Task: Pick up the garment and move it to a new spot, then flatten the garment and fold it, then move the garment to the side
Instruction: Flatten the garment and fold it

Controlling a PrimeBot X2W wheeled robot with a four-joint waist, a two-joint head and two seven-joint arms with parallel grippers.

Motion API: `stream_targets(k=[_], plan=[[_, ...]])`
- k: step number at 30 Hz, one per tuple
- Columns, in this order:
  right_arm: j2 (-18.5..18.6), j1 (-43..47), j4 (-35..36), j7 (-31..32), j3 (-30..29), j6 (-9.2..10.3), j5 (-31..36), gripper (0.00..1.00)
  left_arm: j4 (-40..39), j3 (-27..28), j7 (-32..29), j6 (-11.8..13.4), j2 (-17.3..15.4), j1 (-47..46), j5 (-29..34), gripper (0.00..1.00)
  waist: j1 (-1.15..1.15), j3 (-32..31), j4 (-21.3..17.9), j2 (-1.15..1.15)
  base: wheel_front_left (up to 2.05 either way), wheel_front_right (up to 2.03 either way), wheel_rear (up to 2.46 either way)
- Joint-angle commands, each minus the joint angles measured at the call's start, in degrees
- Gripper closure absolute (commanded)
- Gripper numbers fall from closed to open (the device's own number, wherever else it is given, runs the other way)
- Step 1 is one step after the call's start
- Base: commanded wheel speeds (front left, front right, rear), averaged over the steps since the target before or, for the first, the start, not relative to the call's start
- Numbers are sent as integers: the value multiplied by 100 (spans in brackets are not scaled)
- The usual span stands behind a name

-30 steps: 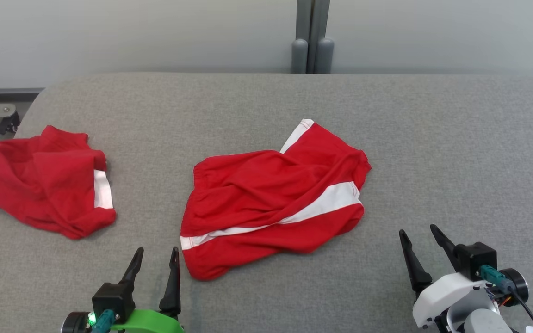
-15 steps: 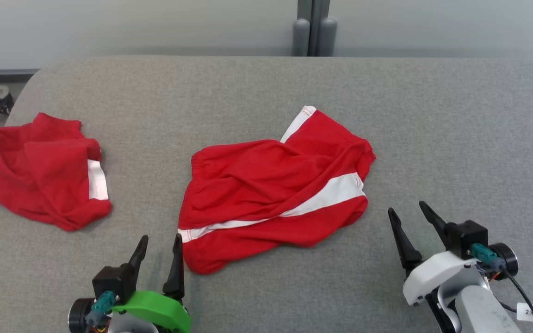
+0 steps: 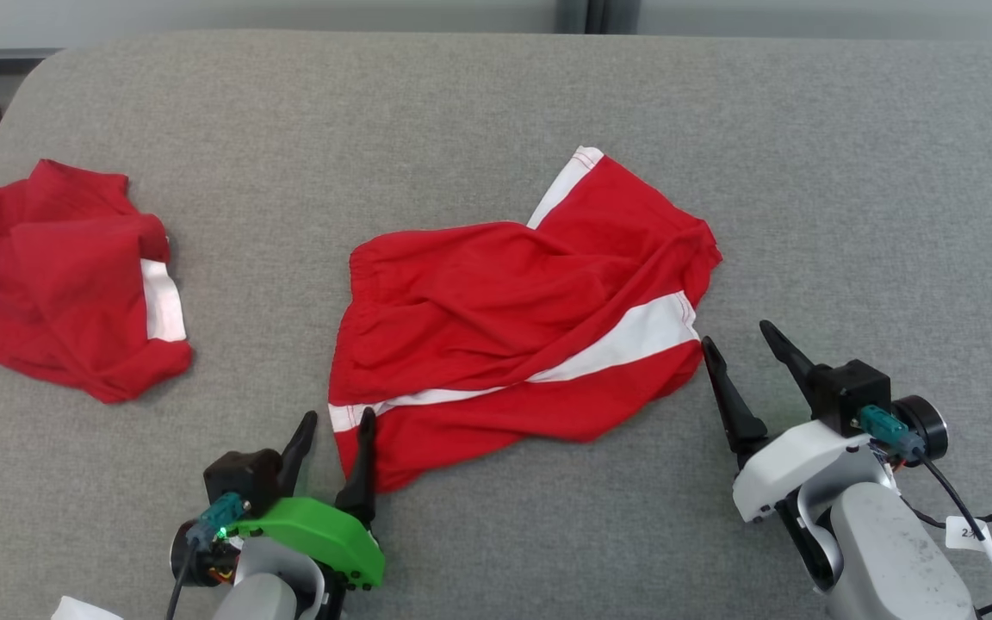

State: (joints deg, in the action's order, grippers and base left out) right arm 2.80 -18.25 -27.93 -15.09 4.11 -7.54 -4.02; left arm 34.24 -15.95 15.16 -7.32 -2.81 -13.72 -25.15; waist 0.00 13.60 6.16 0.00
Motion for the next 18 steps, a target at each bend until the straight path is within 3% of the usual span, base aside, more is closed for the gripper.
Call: stream_targets(k=[1, 2, 4, 9, 11, 18], plan=[[21, -28, 1, -11, -11, 10, 43, 0, 76, -21, -2, -27, -21, -101, -42, 9, 0, 26, -8, 0, 0, 0, 0], [21, -34, 5, -11, -17, 10, 60, 0, 141, -46, -2, -28, -22, -113, -73, 25, 0, 31, -13, 0, 0, 0, 0], [20, -41, 10, -11, -19, 10, 68, 0, 261, -109, -6, -28, -41, -138, -104, 48, 0, 33, -23, 0, 0, 0, 0], [20, -54, 17, -10, -24, 10, 81, 0, 535, -321, -13, -28, -68, -177, -211, 56, 0, 39, -33, 0, 0, 0, 0], [20, -55, 16, -11, -30, 10, 97, 0, 563, -363, -13, -28, -80, -201, -232, 100, 0, 36, -25, 0, 0, 0, 0], [19, -90, -27, -11, 174, 10, -107, 0, 323, -151, -5, -21, -90, -121, -146, 100, 0, 14, 41, 0, 0, 0, 0]])
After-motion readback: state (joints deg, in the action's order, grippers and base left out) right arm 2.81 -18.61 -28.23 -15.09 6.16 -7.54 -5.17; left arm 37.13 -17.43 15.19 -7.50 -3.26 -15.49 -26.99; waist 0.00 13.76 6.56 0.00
